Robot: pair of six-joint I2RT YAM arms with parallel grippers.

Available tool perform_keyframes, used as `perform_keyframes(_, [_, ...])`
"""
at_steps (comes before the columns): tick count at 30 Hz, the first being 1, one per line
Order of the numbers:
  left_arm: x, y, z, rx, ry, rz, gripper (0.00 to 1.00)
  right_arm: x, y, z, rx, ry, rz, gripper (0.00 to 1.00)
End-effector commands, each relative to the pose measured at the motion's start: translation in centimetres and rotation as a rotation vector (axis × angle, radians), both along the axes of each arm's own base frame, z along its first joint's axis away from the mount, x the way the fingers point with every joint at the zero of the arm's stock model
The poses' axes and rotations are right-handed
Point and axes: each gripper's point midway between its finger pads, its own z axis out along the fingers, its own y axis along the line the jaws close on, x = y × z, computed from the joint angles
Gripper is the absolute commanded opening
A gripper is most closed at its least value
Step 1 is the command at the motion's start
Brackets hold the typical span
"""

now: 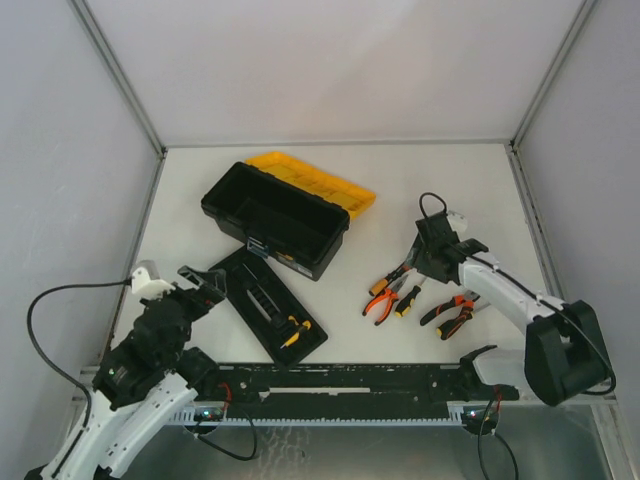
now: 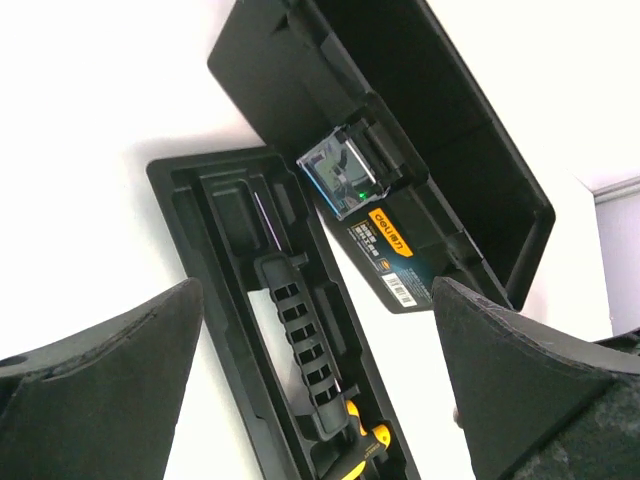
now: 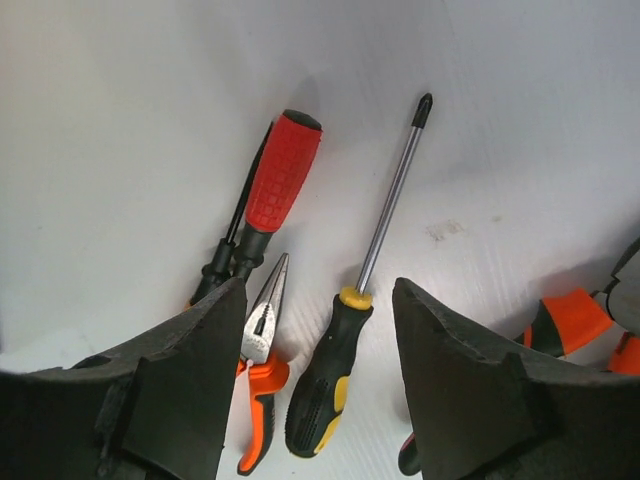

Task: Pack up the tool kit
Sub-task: Pick up the screwdriver from the center of the board.

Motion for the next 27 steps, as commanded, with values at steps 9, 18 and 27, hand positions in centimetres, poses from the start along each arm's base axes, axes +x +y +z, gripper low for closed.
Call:
perform_keyframes(9, [-1.5, 3.8, 3.7, 0.156, -0.066, 0.059, 1.0, 3.6, 1.9, -1.5, -0.019, 0.015, -0.041, 0.59])
perform_keyframes(18, [-1.6, 3.8, 3.5, 0.19, -0.059, 0.044, 1.0, 5.2, 1.4, -3.8, -0.092, 0.046, -0.112, 0.54])
perform_keyframes(27, [-1.3, 3.5, 3.1, 0.205, -0.049, 0.03, 1.0, 6.2, 1.9, -4.5, -0.117, 0.055, -0.103, 0.36])
